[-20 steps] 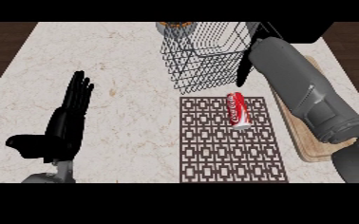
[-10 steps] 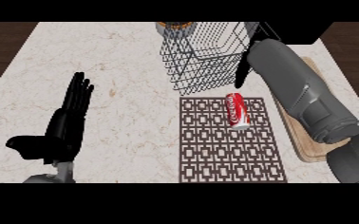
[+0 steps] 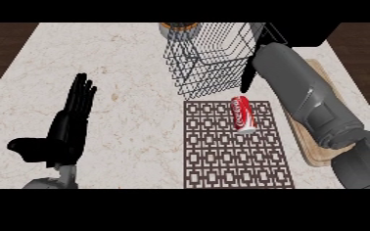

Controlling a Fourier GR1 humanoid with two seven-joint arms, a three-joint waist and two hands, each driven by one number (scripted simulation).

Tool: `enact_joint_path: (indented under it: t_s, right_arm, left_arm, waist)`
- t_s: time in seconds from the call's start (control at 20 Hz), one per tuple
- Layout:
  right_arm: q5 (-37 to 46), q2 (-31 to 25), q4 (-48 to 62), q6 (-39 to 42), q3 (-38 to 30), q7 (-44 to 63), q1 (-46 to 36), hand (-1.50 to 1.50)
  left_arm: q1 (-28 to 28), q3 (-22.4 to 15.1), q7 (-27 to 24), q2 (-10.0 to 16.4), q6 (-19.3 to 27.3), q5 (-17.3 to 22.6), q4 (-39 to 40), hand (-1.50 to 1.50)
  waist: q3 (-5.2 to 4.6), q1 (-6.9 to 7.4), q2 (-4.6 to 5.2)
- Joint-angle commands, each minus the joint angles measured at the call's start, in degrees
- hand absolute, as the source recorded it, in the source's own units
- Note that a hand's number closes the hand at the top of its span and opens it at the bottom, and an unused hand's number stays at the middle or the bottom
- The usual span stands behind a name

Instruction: Pick the can from the placemat and place it in the basket

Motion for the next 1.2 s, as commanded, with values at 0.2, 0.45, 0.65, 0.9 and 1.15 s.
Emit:
enact_joint_path:
  t_s: [0.2, 0.45, 0.65, 0.9, 1.15]
  right_arm:
    - [-0.7, 5.2, 3.1, 2.1, -0.5, 4.3, 5.7, -1.50]
    - [-0.7, 6.0, 2.9, 7.7, -0.5, -0.9, 7.1, 1.50]
    - [-0.8, 6.4, 3.6, 8.1, -0.8, -1.2, 6.3, 1.50]
    - [1.1, 10.2, -0.9, 5.8, 0.7, -9.0, 6.1, 1.50]
    - [2.8, 11.9, -16.1, -0.3, 2.0, -21.1, -6.5, 1.50]
  left_arm:
    - [1.8, -0.6, -0.3, 0.1, 0.0, -0.7, -1.5, 0.00]
    - [1.1, -0.4, -0.2, -0.3, 0.5, -1.0, -0.9, 0.00]
    - [1.3, 0.4, -0.1, 0.6, -0.9, 0.2, -1.1, 0.00]
    - [1.5, -0.1, 0.0, 0.3, -0.7, -0.2, -0.9, 0.00]
    - [0.5, -2.5, 0.6, -0.9, -2.4, 0.3, 0.1, 0.00]
  waist:
    - [2.37, 1.00, 3.36]
    - [2.39, 0.97, 3.75]
    - [2.34, 1.52, 3.81]
    - [2.43, 1.57, 3.31]
    - [2.96, 8.21, 1.05]
